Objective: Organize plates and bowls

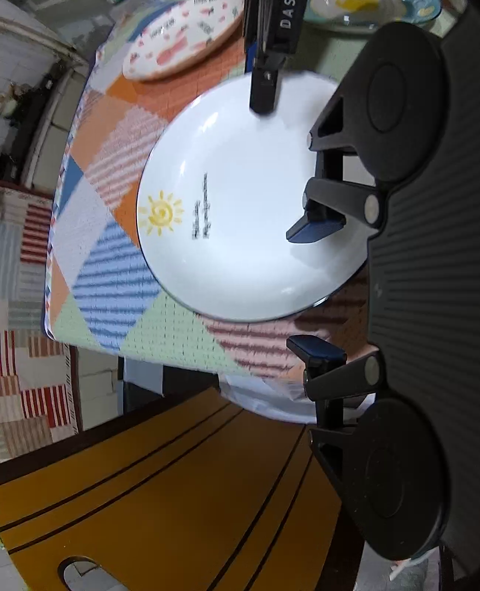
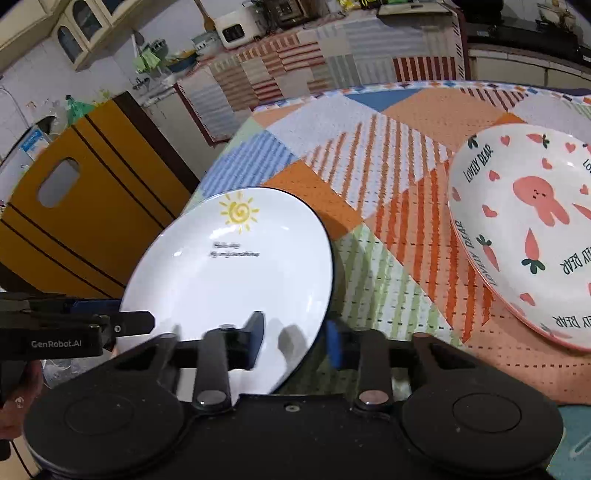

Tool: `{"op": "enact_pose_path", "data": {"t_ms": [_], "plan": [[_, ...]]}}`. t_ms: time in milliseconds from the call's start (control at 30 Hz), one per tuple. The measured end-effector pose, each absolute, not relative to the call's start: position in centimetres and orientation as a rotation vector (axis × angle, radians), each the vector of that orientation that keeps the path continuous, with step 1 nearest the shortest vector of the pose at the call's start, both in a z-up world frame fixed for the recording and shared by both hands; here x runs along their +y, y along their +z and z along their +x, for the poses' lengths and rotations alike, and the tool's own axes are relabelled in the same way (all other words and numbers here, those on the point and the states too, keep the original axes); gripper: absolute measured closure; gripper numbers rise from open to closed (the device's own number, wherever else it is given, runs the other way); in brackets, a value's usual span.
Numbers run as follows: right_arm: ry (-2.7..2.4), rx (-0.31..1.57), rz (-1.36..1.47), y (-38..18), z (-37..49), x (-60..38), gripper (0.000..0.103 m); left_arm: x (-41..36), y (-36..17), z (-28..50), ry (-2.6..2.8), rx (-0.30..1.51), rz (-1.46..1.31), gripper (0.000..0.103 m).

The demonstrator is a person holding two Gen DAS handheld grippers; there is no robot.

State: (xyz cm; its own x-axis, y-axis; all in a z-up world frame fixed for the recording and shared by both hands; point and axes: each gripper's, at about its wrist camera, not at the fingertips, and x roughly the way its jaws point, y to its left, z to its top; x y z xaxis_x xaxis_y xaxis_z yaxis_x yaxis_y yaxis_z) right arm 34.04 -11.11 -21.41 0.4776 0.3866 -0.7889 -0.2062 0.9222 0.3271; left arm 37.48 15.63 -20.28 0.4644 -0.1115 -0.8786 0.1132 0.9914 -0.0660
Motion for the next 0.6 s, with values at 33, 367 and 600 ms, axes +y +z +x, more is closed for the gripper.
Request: {"op": "enact_pose_path", "data": {"t_ms": [33,367,600], "plan": [[0.359,1.019,0.194,-21.7,34.4,-11.2,0.082,15.7,-20.5,37.7,-0.139,1.076,0.005,0.049],[0.452,1.092,0.274,-22.6,36.6,-13.0,0.086,16.1,-21.5,37.8,-0.171,1.066,-0.094,0.068],[0.463,1.124,0.257,-22.4,37.2,-12.8,0.086,17.2,-21.5,37.7,-0.183,1.084,-0.175,0.069]]}}
